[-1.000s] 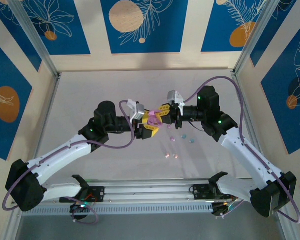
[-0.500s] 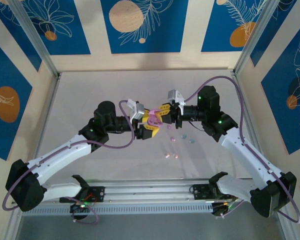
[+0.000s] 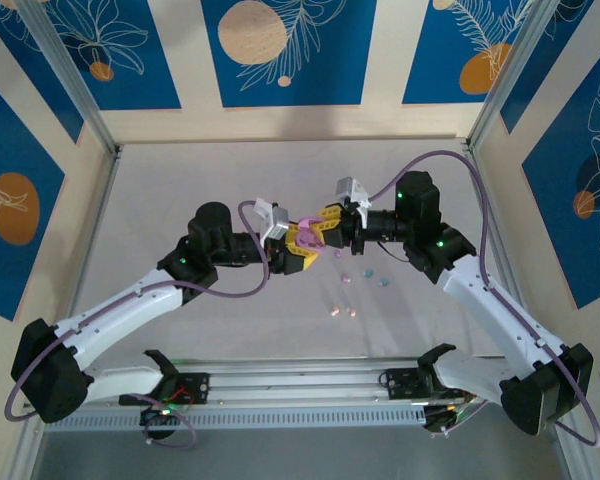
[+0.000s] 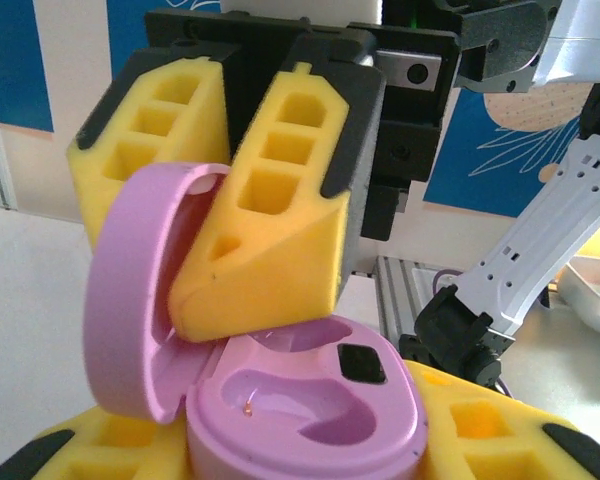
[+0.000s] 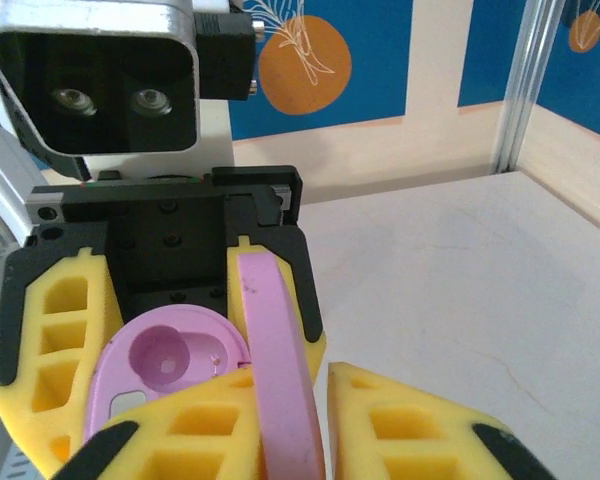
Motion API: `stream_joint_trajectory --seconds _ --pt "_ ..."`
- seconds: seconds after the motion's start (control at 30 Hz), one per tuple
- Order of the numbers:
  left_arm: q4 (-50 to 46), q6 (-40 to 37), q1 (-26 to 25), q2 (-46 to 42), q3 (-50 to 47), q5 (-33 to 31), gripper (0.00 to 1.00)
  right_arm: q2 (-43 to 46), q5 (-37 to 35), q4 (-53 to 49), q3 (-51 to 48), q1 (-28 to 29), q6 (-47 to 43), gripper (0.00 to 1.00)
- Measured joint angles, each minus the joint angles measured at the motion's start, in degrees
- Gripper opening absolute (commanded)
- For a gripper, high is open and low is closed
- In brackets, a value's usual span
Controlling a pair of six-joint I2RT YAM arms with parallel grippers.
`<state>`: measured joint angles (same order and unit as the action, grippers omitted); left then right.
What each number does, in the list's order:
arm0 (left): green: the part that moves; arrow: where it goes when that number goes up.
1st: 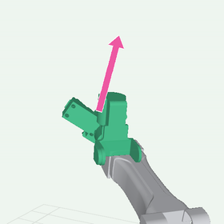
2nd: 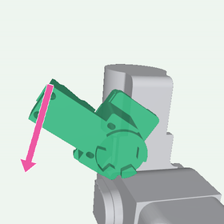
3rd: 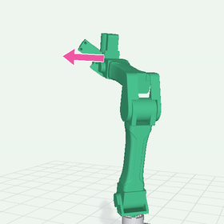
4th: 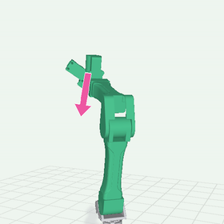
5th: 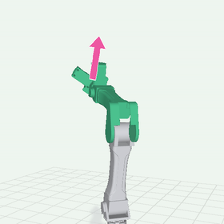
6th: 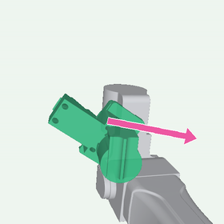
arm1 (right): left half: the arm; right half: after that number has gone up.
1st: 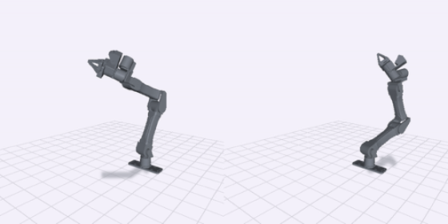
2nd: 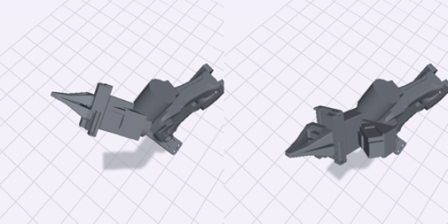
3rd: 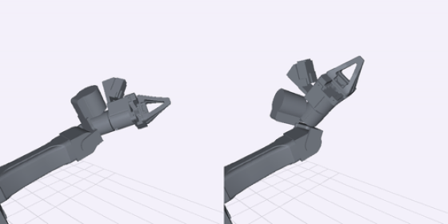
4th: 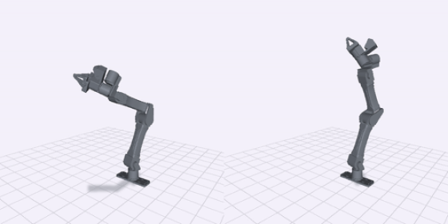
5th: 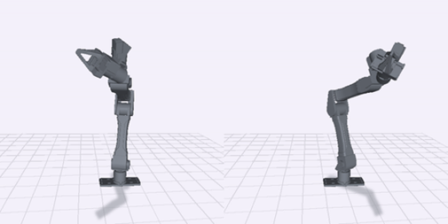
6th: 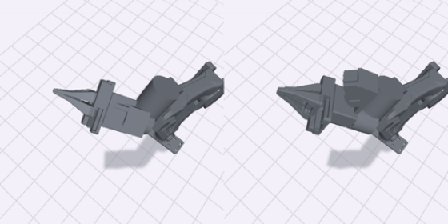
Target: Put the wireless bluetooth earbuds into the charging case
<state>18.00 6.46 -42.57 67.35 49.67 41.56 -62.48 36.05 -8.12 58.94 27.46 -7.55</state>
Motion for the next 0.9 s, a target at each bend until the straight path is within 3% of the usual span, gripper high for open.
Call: stream_joint_trajectory --seconds 0.13,0.4,0.57,0.73,0.9 --pt "1.14 0.26 -0.02 -0.15 -0.52 -0.74 0.32 0.28 -1.31 0.37 -0.02 0.0 1.81 0.53" --pt "7.52 3.1 -0.07 -0.33 -4.39 -2.32 0.3 3.37 -6.47 -1.38 1.07 -0.98 10.03 0.67" --pt "11.23 4.22 -0.09 -1.6 -8.7 -5.31 0.3 4.35 -11.87 -7.32 6.75 -5.99 20.9 0.63" --pt "13.0 4.13 -0.09 -4.0 -11.69 -8.9 0.3 4.72 -14.97 -12.74 6.01 -14.21 32.02 0.51" --pt "13.14 3.91 -0.09 -7.02 -13.09 -11.28 0.3 -3.82 -17.11 -19.93 2.1 -17.77 38.38 0.44"
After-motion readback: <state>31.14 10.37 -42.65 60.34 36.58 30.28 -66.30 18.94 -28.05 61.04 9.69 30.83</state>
